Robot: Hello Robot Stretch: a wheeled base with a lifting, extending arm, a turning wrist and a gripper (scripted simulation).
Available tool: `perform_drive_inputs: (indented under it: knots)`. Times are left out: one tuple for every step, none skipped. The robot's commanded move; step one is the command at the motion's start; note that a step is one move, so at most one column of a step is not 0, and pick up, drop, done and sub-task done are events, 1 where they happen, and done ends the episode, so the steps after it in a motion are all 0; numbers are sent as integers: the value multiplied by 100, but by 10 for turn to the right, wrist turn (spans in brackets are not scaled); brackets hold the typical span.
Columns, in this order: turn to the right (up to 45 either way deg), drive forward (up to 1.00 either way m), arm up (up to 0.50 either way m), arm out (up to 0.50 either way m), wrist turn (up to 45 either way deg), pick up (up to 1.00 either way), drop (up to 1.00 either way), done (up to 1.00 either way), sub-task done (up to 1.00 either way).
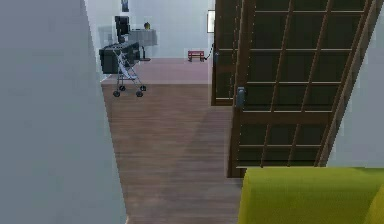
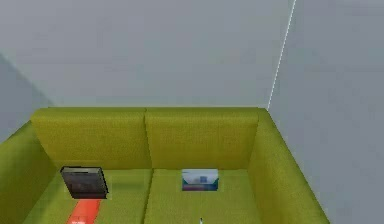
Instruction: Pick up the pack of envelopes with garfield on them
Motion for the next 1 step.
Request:
perform_drive_inputs:
  knots:
    - [0,0,50,0,0,0,0,0,0]
